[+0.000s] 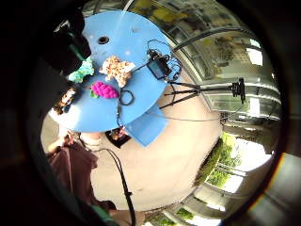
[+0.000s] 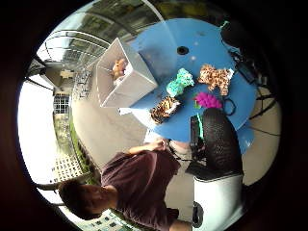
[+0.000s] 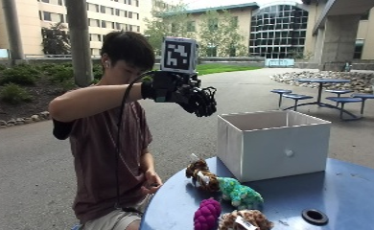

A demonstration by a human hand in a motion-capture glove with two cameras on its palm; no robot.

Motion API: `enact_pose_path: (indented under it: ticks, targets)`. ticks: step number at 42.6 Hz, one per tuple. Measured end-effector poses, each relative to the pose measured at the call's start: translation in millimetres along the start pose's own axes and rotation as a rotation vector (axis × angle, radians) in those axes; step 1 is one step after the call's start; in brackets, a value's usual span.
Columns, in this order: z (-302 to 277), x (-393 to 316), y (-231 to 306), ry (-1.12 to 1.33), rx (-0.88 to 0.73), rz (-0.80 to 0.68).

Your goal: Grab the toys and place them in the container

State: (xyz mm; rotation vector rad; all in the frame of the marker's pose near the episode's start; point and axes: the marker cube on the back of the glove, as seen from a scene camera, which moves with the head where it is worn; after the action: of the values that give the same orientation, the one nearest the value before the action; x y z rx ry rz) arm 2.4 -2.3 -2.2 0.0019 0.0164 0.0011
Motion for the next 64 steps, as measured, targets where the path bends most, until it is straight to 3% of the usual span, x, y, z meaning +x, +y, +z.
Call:
enact_pose_path:
  ticks: [23, 34, 52, 56, 64]
  targets:
    - [-20, 8, -51, 0.037, -0.027, 0.074]
    - [-29, 2, -68, 0.064, -0.004, 0.009]
    - [-27, -3, -118, -0.011, -0.005, 0.096]
    - [-22, 4, -131, -0.018, -0.016, 0.026]
    - [18, 39, -173, -0.025, -0.101, 0.205]
